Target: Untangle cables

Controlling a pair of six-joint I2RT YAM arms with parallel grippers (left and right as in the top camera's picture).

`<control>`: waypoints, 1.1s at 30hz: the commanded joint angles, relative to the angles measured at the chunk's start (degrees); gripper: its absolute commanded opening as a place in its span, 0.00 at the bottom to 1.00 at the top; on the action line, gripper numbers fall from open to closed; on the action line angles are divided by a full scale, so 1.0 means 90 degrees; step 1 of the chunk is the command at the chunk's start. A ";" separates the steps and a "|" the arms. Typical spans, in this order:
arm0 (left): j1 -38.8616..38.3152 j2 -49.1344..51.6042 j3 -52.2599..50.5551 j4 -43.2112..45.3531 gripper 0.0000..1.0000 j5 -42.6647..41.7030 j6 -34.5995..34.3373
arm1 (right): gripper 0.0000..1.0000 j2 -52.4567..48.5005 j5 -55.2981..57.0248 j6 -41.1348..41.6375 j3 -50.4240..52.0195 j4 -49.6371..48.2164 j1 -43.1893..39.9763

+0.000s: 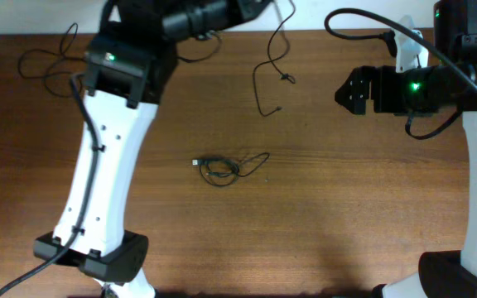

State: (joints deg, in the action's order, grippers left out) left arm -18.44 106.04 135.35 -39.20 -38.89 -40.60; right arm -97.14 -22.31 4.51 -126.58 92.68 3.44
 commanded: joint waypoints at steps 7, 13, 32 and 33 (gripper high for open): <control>0.2110 0.0100 0.0051 -0.1812 0.00 0.0131 0.3053 | 0.99 -0.0019 0.0039 0.0024 -0.0053 -0.0022 -0.0010; 0.2793 0.0129 0.0051 -0.2667 0.00 0.0129 0.3638 | 0.99 -0.0019 0.0036 0.0024 -0.0053 -0.0182 -0.0010; 0.2759 0.0255 0.0051 -0.3429 0.00 -0.0585 0.5668 | 0.99 -0.0338 0.0063 0.0027 -0.0036 -0.0182 -0.0010; 0.2759 0.0287 0.0051 -0.3502 0.00 -0.0687 0.5671 | 0.99 -0.0386 0.0063 0.0027 -0.0036 -0.0177 -0.0010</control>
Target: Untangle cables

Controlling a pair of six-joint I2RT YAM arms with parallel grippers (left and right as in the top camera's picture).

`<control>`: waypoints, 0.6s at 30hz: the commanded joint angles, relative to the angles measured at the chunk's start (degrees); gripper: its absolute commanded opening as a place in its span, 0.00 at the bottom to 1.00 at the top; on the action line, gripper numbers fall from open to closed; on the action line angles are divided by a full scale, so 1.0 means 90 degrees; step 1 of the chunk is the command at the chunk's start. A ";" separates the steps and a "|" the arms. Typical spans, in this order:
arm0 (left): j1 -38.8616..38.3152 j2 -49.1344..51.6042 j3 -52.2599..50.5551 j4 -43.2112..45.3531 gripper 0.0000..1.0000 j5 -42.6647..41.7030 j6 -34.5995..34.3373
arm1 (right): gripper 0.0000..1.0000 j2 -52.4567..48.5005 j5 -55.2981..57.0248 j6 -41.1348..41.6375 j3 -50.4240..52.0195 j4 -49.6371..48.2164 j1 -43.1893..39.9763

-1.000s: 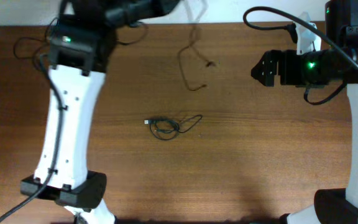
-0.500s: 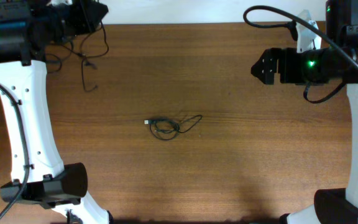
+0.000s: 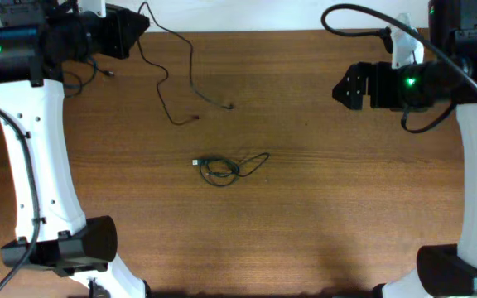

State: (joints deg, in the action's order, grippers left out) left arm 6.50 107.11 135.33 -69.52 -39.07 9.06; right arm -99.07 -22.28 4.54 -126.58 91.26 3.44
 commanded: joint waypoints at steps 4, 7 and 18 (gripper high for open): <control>-0.0007 0.0338 0.0053 -0.0806 0.00 -0.0680 0.1076 | 0.99 -0.0338 0.0061 0.0024 -0.0036 0.0005 -0.0010; 0.0007 0.0449 0.0053 -0.1122 0.00 -0.0639 0.1511 | 0.99 -0.0381 0.0061 0.0022 -0.0036 0.0002 -0.0010; 0.0889 0.1054 0.0053 -0.1112 0.00 -0.0097 0.1506 | 0.98 -0.0386 0.0223 0.0024 -0.0036 0.0124 -0.0010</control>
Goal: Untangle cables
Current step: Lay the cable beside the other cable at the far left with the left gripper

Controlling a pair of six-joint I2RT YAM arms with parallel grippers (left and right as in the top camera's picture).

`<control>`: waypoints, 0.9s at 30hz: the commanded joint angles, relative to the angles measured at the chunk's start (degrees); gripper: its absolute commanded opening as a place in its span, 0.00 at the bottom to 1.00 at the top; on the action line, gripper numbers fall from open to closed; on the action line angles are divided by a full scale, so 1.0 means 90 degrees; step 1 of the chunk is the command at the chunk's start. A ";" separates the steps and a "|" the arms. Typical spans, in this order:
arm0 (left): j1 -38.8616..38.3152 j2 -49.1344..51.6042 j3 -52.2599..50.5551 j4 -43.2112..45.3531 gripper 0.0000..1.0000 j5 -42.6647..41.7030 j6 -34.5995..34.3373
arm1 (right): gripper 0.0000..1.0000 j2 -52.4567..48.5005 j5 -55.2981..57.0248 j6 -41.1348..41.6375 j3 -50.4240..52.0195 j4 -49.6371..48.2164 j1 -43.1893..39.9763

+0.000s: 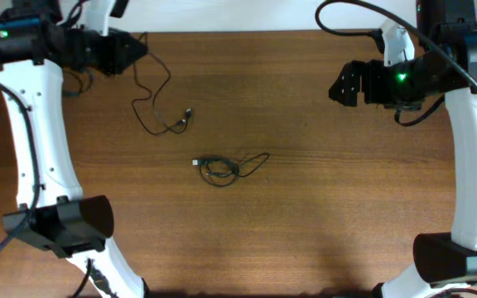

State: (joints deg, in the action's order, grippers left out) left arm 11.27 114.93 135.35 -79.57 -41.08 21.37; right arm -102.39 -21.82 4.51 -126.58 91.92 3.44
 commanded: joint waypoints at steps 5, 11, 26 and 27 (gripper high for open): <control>0.0971 0.0386 0.0051 0.0248 0.00 0.1372 0.0141 | 0.98 -0.0017 0.0172 0.0027 -0.0036 0.0100 -0.0010; 0.1491 0.0901 0.0051 0.0903 0.00 0.1846 0.0143 | 0.99 -0.0017 0.0172 0.0027 -0.0036 0.0100 -0.0010; 0.2416 0.2356 0.0051 0.1554 0.00 0.4456 0.0141 | 0.99 -0.0017 0.0172 0.0027 -0.0036 0.0100 -0.0010; 0.2531 0.2424 0.0051 0.1627 0.00 0.4452 0.0138 | 0.99 -0.0017 0.0172 0.0027 -0.0036 0.0100 -0.0010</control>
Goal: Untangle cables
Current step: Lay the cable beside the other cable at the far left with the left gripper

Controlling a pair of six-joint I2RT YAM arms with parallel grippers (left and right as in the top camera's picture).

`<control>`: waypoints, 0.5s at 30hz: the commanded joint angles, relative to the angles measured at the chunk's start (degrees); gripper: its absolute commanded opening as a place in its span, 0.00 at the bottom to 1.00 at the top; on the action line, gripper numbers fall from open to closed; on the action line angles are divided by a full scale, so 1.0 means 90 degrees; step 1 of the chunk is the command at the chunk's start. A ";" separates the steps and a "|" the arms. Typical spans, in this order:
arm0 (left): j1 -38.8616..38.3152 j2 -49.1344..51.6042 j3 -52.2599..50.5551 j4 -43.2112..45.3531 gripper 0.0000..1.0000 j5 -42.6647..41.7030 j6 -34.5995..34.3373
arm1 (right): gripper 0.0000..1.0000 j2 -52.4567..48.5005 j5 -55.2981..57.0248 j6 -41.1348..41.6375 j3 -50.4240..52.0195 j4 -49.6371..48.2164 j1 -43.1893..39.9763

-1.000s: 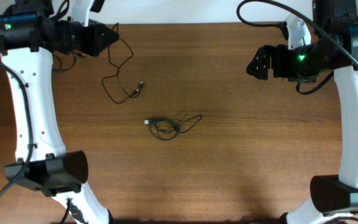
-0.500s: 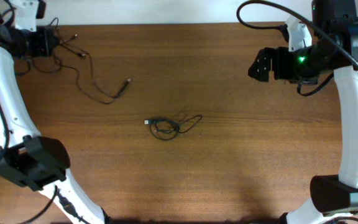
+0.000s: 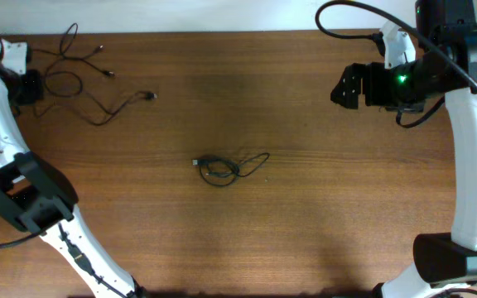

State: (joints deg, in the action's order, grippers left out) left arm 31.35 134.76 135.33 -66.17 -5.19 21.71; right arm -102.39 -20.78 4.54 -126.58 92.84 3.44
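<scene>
A small tangled black cable [image 3: 222, 169] with a pale plug at its left end lies in the middle of the table. A longer black cable [image 3: 98, 112] trails across the far left, its loose tip at the right. Its left end runs into my left gripper [image 3: 30, 84], which sits at the table's left edge and looks shut on it; the fingers are mostly hidden. A second loose cable [image 3: 77, 54] lies beyond it in the back left corner. My right gripper [image 3: 339, 88] hovers at the back right, pointing left, open and holding nothing.
The wooden table [image 3: 305, 215] ends at a white wall along the back. The left arm's base [image 3: 23, 199] stands at the front left, and the right arm's base [image 3: 450, 261] at the front right. A thick black hose arches over the right arm.
My left gripper has moved from the back left to the table's left edge. The long cable went with it and now lies spread beside the corner cable. The right arm hardly moved.
My left gripper first held the long cable dangling at the back middle of the table. It then held it further left, twice over, and now at the left edge. The tangled cable in the middle never moved, and the right gripper stayed at the back right.
</scene>
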 commanded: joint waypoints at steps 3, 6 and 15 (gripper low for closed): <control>0.0578 0.0342 0.0053 0.0316 0.00 0.0464 0.0102 | 0.99 -0.0017 0.0056 0.0024 -0.0036 -0.0002 -0.0010; 0.0763 0.0423 0.0053 0.0449 0.00 0.0464 0.0136 | 0.99 -0.0017 0.0056 0.0024 -0.0036 -0.0002 -0.0010; 0.1037 0.0568 0.0053 0.0848 0.00 0.0313 0.1265 | 0.99 -0.0017 0.0056 0.0027 -0.0036 -0.0002 -0.0010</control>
State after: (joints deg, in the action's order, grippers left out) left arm 39.92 138.58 135.33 -60.18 -1.48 29.47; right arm -102.41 -20.80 4.51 -126.58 92.84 3.44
